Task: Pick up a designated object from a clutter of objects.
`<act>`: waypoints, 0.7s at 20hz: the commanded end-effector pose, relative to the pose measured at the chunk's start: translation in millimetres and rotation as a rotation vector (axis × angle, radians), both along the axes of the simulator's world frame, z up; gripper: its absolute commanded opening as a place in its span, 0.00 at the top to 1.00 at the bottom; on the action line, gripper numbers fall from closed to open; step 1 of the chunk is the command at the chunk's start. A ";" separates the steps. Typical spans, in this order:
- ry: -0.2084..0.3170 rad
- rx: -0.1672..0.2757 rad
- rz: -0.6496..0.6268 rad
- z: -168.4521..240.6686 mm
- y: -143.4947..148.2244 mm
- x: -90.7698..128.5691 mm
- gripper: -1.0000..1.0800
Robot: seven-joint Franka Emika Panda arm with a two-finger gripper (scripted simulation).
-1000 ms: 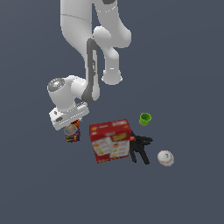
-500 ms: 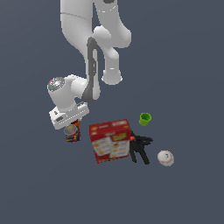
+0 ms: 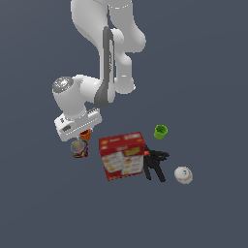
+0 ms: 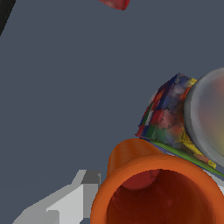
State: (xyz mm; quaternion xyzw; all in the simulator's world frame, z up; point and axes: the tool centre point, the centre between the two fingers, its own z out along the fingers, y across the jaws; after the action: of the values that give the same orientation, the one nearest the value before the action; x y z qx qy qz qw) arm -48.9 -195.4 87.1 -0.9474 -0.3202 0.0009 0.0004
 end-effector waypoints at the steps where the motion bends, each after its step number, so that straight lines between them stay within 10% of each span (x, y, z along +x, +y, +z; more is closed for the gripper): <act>1: -0.003 -0.001 0.001 20.2 10.1 7.2 1.00; 14: -0.002 -0.005 0.000 147.2 75.8 49.7 1.00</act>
State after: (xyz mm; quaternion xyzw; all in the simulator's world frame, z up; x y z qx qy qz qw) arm -3.9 -127.6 218.6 -0.9473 -0.3204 0.0007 -0.0017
